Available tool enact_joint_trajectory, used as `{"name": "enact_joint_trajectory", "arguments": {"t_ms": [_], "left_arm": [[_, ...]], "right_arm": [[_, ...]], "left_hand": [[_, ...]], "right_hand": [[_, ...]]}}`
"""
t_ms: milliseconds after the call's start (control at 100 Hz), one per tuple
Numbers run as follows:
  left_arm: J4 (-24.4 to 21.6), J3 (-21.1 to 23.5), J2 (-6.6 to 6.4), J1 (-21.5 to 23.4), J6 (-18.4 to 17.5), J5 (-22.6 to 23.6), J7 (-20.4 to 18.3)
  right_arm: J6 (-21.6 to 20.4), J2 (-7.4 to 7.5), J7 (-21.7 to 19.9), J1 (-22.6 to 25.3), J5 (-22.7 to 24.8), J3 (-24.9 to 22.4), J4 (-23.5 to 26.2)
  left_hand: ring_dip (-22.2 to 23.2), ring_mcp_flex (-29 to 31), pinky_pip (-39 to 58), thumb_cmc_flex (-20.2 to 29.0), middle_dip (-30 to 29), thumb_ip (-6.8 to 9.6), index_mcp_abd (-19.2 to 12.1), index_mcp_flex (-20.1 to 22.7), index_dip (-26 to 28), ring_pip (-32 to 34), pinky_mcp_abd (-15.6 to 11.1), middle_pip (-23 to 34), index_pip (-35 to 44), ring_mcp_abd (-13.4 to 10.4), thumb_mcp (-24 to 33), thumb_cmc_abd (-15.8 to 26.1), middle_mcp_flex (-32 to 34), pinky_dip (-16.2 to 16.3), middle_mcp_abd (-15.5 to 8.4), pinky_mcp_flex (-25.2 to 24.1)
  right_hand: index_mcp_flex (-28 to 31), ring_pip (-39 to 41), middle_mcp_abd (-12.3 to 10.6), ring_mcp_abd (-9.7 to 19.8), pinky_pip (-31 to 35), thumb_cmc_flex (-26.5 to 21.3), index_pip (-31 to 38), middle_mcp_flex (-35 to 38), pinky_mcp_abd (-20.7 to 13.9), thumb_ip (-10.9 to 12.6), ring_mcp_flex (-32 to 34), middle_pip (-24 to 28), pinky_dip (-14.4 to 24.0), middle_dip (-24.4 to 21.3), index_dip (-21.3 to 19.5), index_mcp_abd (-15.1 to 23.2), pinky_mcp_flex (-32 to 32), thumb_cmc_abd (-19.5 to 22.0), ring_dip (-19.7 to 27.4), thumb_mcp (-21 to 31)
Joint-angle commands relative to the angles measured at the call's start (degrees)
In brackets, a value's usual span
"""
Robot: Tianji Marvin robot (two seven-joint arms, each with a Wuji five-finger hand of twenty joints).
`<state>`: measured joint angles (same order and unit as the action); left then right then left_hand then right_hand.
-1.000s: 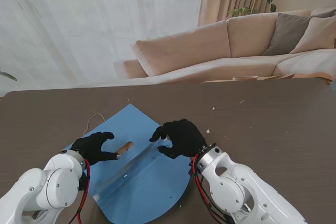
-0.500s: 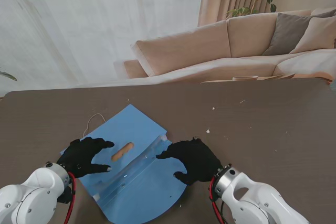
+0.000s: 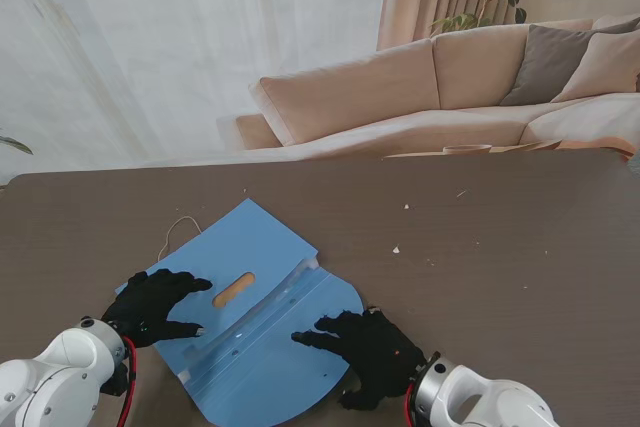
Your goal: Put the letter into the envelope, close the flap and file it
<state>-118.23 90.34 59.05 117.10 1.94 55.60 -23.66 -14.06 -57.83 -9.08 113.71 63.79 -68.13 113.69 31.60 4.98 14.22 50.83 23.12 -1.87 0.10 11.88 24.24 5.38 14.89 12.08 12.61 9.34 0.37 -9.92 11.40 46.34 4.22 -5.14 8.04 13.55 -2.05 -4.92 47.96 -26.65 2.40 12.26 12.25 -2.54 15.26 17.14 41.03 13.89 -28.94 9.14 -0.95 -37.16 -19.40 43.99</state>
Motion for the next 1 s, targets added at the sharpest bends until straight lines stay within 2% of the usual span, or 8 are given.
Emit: {"name": "enact_joint_trajectory", "arguments": {"t_ms": [0, 140, 440, 580, 660, 740, 800, 990], "left_arm": [[-0.1, -0.2, 0.31, 0.5, 0.1, -0.3, -0.7], [-0.1, -0.2, 0.35, 0.7, 0.2, -0.5, -0.4], [-0.1, 0.0, 0.38, 0.9, -0.1, -0.9, -0.1], [0.0, -0.1, 0.38, 1.0, -0.1, -1.1, 0.0], [0.0, 0.0, 0.39, 1.0, -0.1, -1.2, 0.1], [0.0, 0.0, 0.41, 1.1, -0.2, -1.3, 0.2], [0.0, 0.1, 0.43, 1.1, -0.3, -1.4, 0.4], [0.3, 0.3, 0.5, 1.0, -0.3, -1.1, 0.9]], "right_arm": [[0.8, -0.31, 1.4, -0.9, 1.7, 1.5, -2.4], [1.0, -0.29, 5.6, -4.0, 2.9, 4.7, -5.9], [3.4, -0.91, 15.3, -6.9, 3.5, 8.2, -10.6], [3.3, -1.52, 18.5, -7.1, 1.3, 8.4, -11.6], [3.3, -1.8, 20.0, -7.1, 0.7, 8.3, -11.7], [3.8, -2.25, 22.2, -7.1, -0.3, 8.2, -12.0], [4.0, -2.67, 24.0, -7.2, -1.3, 8.1, -12.2], [4.3, -3.75, 26.1, -7.4, -3.9, 5.3, -10.5]], "left_hand": [[-0.9, -1.5, -1.4, 1.4, -0.6, 1.0, -1.1, 0.4, -0.6, -0.7, -1.3, -1.2, -0.6, -1.0, -0.7, 2.1, -1.4, 1.6, -1.0, -0.9], [-0.9, -1.5, -1.6, 1.5, -0.5, 1.01, -1.2, 0.3, -0.6, -0.7, -1.2, -1.1, -0.5, -0.9, -0.7, 2.1, -1.4, 1.6, -1.0, -0.8], [-0.8, -1.4, -2.0, 1.6, -0.5, 1.02, -1.4, 0.4, -0.6, -0.6, -1.3, -1.0, -0.4, -0.9, -0.7, 2.3, -1.3, 1.6, -1.0, -0.9], [-0.8, -1.3, -2.0, 1.6, -0.5, 1.02, -1.5, 0.4, -0.6, -0.6, -1.3, -1.0, -0.3, -0.8, -0.7, 2.4, -1.2, 1.6, -1.0, -0.8], [-0.8, -1.3, -2.1, 1.6, -0.5, 1.02, -1.5, 0.4, -0.6, -0.6, -1.3, -0.9, -0.3, -0.8, -0.7, 2.4, -1.2, 1.6, -1.0, -0.8], [-0.8, -1.3, -2.1, 1.7, -0.5, 1.02, -1.5, 0.5, -0.6, -0.6, -1.3, -0.9, -0.3, -0.8, -0.7, 2.5, -1.1, 1.6, -0.9, -0.8], [-0.8, -1.3, -2.1, 1.7, -0.5, 1.02, -1.5, 0.6, -0.6, -0.6, -1.3, -0.9, -0.2, -0.9, -0.7, 2.5, -1.1, 1.6, -0.9, -0.8], [-0.8, -1.1, -2.1, 3.0, -0.5, 1.18, -2.1, 1.3, -0.5, -0.5, -1.3, -0.8, 0.1, -0.8, -0.1, 3.2, -0.8, 1.6, -0.8, -0.8]], "right_hand": [[-0.2, -0.5, 0.0, 1.9, -1.2, 1.8, -2.7, -1.7, -1.2, -1.0, -1.6, -0.9, 0.4, -0.5, -1.7, -1.2, 0.5, 0.2, 0.6, -1.1], [1.1, 1.3, -0.2, 1.5, 0.5, 1.5, 2.6, -1.4, -0.8, -0.8, 0.3, 5.2, 0.7, 2.4, -6.6, 0.1, -0.8, -0.1, 0.2, -0.9], [11.0, 5.4, -0.5, 0.2, 5.2, -1.4, 16.0, 5.1, 0.0, -0.4, 5.1, 10.7, 0.9, 2.5, -3.0, 6.3, -3.4, 3.6, -1.2, 5.9], [23.8, 7.8, 0.2, -0.6, 7.6, -5.4, 27.8, 11.3, 0.7, 0.1, 8.2, 11.0, 1.1, 2.7, -0.1, 10.1, -4.1, 7.2, -2.2, 7.2], [28.3, 8.9, 0.5, -1.0, 9.0, -9.9, 40.5, 15.3, 1.2, -3.5, 10.4, 11.1, 1.0, 3.2, 10.4, 12.6, -5.0, 6.8, -2.7, 6.6], [35.1, 10.4, 0.4, -1.3, 10.5, -13.1, 49.9, 20.1, 1.7, -3.8, 13.4, 12.1, 1.3, 3.5, 12.9, 14.8, -6.5, 8.9, -3.2, 6.7], [37.6, 11.5, 0.7, -1.5, 11.8, -13.4, 52.3, 22.6, 2.1, -3.2, 15.3, 12.5, 1.5, 3.7, 10.5, 14.7, -7.5, 10.6, -3.5, 7.1], [38.4, 13.0, 1.4, -1.6, 14.5, -13.8, 51.3, 24.2, 2.4, -1.0, 16.5, 13.7, 0.4, 5.6, -11.1, 14.9, -8.5, 15.3, -3.8, 8.0]]}}
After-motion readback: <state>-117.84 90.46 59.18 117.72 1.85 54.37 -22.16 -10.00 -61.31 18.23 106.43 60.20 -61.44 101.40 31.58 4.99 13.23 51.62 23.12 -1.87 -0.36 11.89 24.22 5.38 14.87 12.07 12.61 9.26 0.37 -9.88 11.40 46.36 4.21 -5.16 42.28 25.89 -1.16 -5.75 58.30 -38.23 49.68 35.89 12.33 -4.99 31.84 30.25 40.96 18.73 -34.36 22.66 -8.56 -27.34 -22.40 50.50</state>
